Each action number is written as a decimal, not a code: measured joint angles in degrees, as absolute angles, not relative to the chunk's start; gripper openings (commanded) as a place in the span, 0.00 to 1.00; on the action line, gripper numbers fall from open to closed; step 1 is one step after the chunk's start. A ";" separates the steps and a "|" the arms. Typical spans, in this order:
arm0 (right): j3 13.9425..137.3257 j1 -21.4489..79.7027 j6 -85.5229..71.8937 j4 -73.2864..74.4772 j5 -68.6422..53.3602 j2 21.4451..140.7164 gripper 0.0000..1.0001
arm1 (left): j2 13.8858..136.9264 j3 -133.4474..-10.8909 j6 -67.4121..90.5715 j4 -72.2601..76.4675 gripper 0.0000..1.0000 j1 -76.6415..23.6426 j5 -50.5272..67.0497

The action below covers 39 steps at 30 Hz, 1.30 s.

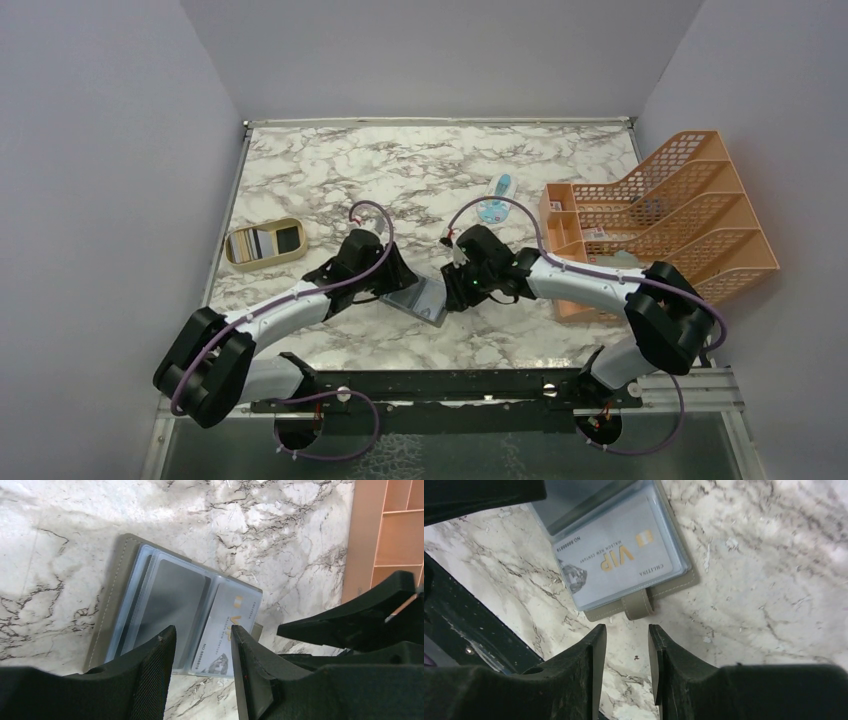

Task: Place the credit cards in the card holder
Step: Insert the credit card into the card holder, then close the card holder at the center of the board.

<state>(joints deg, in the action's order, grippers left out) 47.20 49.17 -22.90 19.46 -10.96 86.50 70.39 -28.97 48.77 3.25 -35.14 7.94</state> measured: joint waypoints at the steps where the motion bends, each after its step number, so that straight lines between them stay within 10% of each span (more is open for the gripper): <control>1: 47.90 49.17 -21.74 19.94 -10.61 86.50 0.38 | 70.39 -28.91 48.42 3.05 0.47 -34.52 8.56; 21: 51.64 50.33 -7.57 19.57 -10.31 94.19 0.39 | 69.60 -28.91 41.25 -4.05 0.53 -23.59 12.51; 39: 47.44 50.94 -5.67 9.98 -8.10 92.27 0.21 | 73.10 -25.54 45.17 0.71 0.54 -22.55 20.80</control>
<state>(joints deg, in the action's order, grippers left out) 47.44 50.94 -5.67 9.98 -8.10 92.27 73.10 -25.54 45.17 0.71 -22.55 20.80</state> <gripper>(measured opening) 0.227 0.534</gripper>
